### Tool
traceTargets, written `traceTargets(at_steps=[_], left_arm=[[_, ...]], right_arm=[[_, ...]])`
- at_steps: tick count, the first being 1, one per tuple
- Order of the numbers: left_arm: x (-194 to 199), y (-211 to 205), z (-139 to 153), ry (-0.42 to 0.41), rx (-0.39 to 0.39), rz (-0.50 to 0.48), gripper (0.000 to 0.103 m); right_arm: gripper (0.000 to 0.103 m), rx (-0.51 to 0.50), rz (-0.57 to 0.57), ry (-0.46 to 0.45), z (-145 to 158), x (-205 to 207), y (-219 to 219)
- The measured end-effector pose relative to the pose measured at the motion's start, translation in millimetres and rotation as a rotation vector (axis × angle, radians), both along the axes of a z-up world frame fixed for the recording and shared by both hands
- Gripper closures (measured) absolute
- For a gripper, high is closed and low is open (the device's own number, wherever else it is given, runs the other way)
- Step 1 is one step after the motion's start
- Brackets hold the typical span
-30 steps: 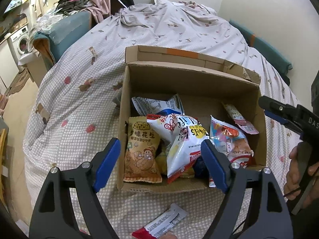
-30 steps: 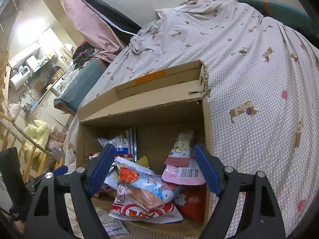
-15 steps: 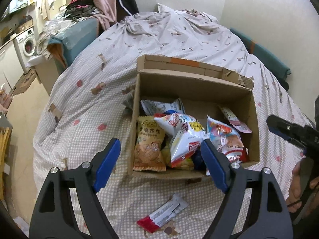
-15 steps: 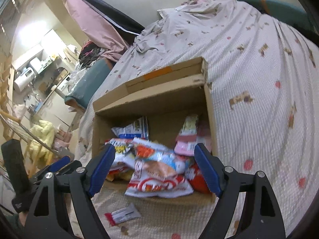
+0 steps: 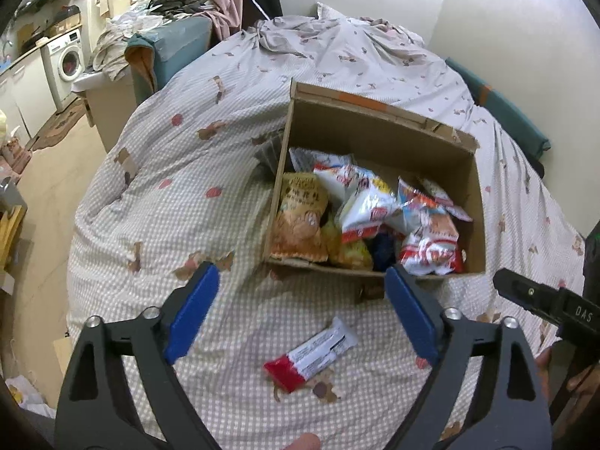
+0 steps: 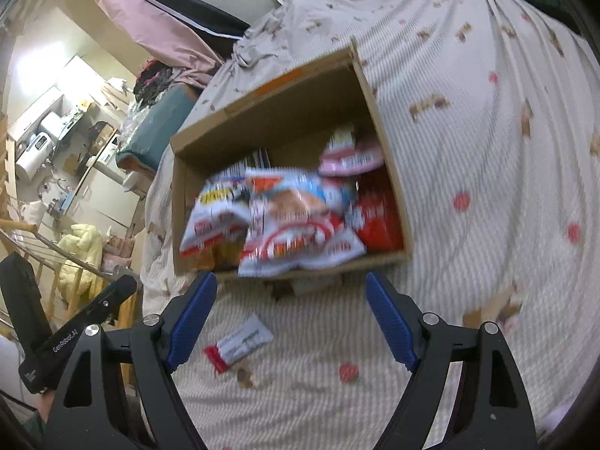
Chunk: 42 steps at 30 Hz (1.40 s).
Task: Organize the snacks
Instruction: 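Lower the left gripper to the white-red bar on the bed and grasp it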
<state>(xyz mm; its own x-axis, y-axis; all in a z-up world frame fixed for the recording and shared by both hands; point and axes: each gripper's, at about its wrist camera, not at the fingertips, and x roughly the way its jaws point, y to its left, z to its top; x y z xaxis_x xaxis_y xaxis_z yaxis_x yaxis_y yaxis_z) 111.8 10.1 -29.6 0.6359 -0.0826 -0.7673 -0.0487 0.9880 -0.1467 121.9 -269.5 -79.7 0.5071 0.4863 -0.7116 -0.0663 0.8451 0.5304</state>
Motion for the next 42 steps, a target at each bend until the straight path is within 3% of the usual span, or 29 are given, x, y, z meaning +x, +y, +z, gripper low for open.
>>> traceTargets(at_steps=[3,11,15,19,26,29,32,35,38,42], left_arm=[[-5.1,0.7,-9.6,0.037,-0.016,-0.004,0.010],[-1.2,9.7,-43.5,0.174,0.049,0.036,0.010],[8.3,4.1,-81.6,0.330,0.083,-0.028,0.010],[10.6,-12.0,-101.3,0.375,0.113,-0.117,0.010],[16.8,-51.3,-122.1,0.417,0.158,-0.272,0.012],[22.3,-61.7,-126.6,0.388,0.215,-0.314,0.017],[27.9,-66.0,-135.1,0.424,0.191,-0.338,0.036],[29.9,-70.9,-141.3,0.435,0.205,-0.358,0.040],[23.8,-78.8,-146.0,0.434,0.267,-0.388,0.060],[17.7,-83.4,-140.9,0.421,0.272,-0.394,0.072]], right_arm=[[0.011,0.008,-0.007,0.043,-12.7,-11.7,1.3],[0.011,-0.050,0.001,0.111,-30.6,-21.7,3.7],[0.011,-0.027,-0.038,0.173,-41.3,-20.4,-8.7],[0.011,0.041,-0.059,0.243,-53.7,-16.6,-17.8],[0.011,0.044,-0.047,0.258,-55.7,-12.2,-15.4],[0.011,0.039,-0.044,0.266,-57.3,-11.3,-14.0],[0.011,0.039,-0.048,0.274,-59.1,-9.2,-13.8],[0.011,0.037,-0.043,0.277,-61.5,-6.1,-9.0],[0.011,0.023,-0.029,0.278,-63.0,-4.4,-3.2],[0.011,0.015,-0.018,0.269,-62.4,-3.0,2.9]])
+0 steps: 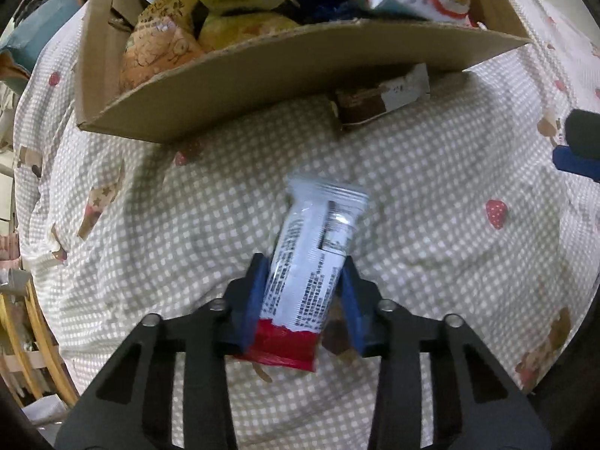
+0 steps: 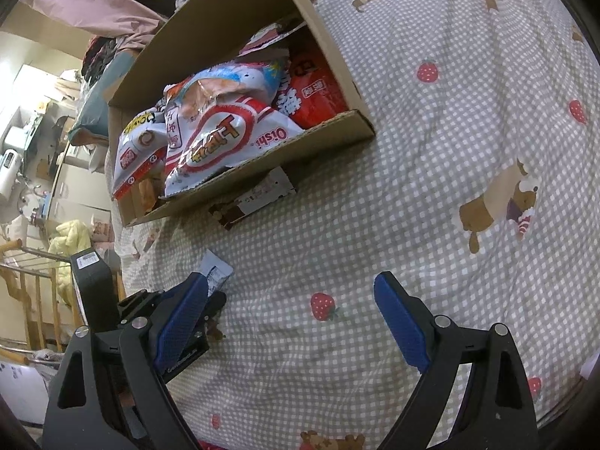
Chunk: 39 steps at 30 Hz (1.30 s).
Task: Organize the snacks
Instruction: 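Lower the left gripper to the white-red bar on the bed and grasp it, then lift the white-red bar with the left gripper while the right grasps the brown-white bar by the box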
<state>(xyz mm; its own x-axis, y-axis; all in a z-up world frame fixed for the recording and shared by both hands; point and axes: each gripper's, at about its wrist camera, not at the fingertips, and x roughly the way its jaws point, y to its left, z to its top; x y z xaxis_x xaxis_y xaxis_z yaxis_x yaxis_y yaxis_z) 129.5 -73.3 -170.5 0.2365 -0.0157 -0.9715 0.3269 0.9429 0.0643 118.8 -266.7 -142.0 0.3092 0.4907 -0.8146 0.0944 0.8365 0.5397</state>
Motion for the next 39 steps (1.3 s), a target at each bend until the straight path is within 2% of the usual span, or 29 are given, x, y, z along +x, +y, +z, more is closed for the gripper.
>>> traceTargets(at_steps=[3,6,7,9,14,16,19,22,27,34,39], left_arm=[[-7.2,1.7,12.0,-0.015,-0.034,0.040,0.073],[-12.0,10.4,25.0,-0.024,-0.097,0.105,0.074],[-14.2,14.7,29.7,-0.025,-0.121,0.133,0.074],[-20.2,20.6,39.7,-0.034,-0.161,0.184,0.074],[-39.1,39.6,78.9,-0.060,-0.250,0.275,0.074],[-43.7,52.1,94.5,-0.094,-0.265,0.301,0.074],[-51.3,63.6,108.3,-0.142,-0.275,0.339,0.074],[-48.5,83.2,109.0,-0.140,-0.318,0.386,0.074],[-47.9,96.7,106.3,-0.129,-0.357,0.442,0.074],[-46.0,88.9,111.1,-0.158,-0.369,0.432,0.074],[-44.1,95.1,106.4,-0.146,-0.376,0.460,0.074]], right_arm=[[0.011,-0.008,0.014,-0.010,-0.4,1.0,3.5],[0.010,-0.061,0.029,-0.025,0.1,-3.1,11.5],[0.007,-0.077,0.036,-0.033,0.1,-4.6,14.1],[0.001,-0.119,0.051,-0.063,1.1,-9.9,21.5],[0.000,-0.213,0.043,-0.174,0.8,-24.9,38.8],[0.000,-0.247,0.040,-0.205,-6.8,-29.5,47.4],[0.000,-0.295,0.077,-0.202,-22.0,-25.2,65.2],[0.000,-0.362,0.133,-0.248,-29.5,-16.0,90.3],[0.000,-0.420,0.167,-0.334,-34.4,7.0,116.1],[0.001,-0.510,0.210,-0.377,-50.8,46.7,143.9],[0.005,-0.481,0.200,-0.372,-62.6,61.4,135.7]])
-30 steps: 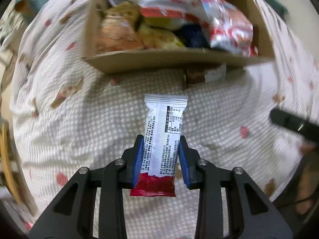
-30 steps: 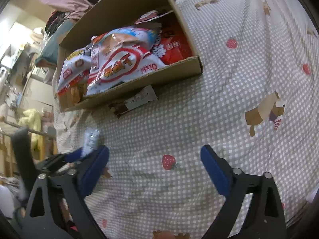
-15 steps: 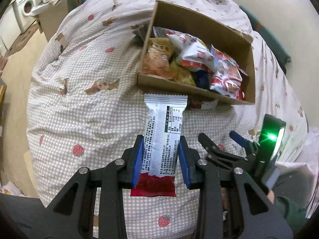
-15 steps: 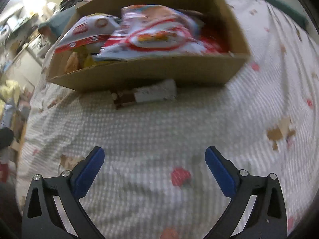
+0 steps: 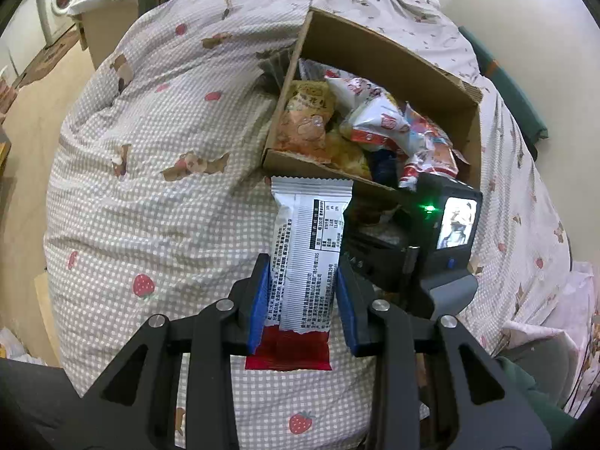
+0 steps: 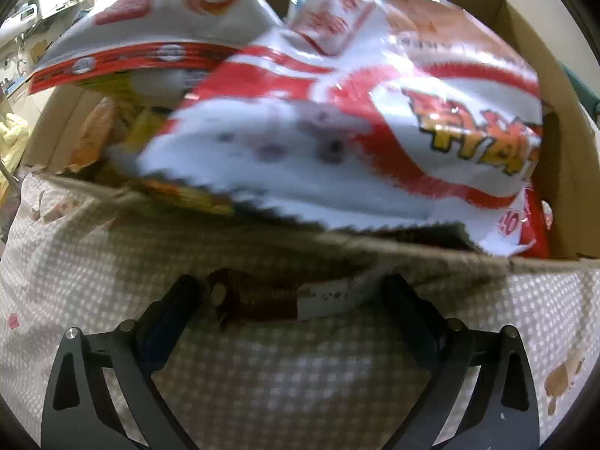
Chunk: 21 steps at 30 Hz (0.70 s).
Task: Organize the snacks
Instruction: 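Lift the white-red bar with the left gripper while the right grasps the brown-white bar by the box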
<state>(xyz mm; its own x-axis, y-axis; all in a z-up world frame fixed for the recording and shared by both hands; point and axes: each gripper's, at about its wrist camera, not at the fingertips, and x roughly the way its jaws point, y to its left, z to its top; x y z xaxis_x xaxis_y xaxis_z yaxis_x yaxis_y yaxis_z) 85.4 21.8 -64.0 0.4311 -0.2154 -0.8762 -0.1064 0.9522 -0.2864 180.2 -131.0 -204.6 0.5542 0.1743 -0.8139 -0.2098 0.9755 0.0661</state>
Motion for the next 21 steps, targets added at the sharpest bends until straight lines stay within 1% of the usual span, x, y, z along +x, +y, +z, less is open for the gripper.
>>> traceTargets(at_steps=[2,4,5,7,8,10,11,12,13,16,20,21], left_arm=[[0.6,2.9,-2.1,0.004,-0.003,0.013,0.074],[1.4,3.1,-2.5,0.005,0.000,0.016,0.074],[1.8,2.4,-2.8,0.005,0.002,0.015,0.074],[1.9,0.4,-3.5,0.004,0.006,0.012,0.074],[1.9,-0.6,-3.7,0.003,0.007,0.010,0.074],[1.9,-2.0,-4.3,0.003,0.014,0.007,0.074],[2.0,-2.2,-4.6,0.003,0.017,0.006,0.074],[2.1,-2.2,-5.0,0.003,0.018,0.008,0.074],[2.2,-2.0,-5.6,0.005,0.018,0.010,0.074],[2.1,-1.5,-6.5,0.008,0.019,0.013,0.074],[1.8,-0.4,-6.9,0.008,0.018,0.019,0.074],[1.8,-0.4,-6.8,0.008,0.018,0.019,0.074]], right_arm=[[0.009,0.017,-0.007,0.004,-1.4,3.3,-3.8],[0.024,0.027,-0.003,0.006,-3.1,8.0,-8.1],[0.027,0.036,0.003,0.001,-2.7,9.1,-8.7],[0.045,0.038,0.013,-0.005,-1.0,9.2,-9.2],[0.050,0.037,0.023,-0.011,0.6,8.0,-8.2],[0.066,0.036,0.043,-0.016,3.4,6.0,-4.6],[0.071,0.036,0.053,-0.020,5.0,4.8,-3.4],[0.079,0.040,0.057,-0.020,5.9,4.0,-3.2],[0.082,0.045,0.057,-0.017,6.7,3.3,-3.3],[0.086,0.060,0.045,-0.003,8.1,1.0,-7.5],[0.089,0.064,0.040,0.009,10.7,-10.3,-10.1],[0.090,0.065,0.039,0.011,16.6,-15.2,1.8]])
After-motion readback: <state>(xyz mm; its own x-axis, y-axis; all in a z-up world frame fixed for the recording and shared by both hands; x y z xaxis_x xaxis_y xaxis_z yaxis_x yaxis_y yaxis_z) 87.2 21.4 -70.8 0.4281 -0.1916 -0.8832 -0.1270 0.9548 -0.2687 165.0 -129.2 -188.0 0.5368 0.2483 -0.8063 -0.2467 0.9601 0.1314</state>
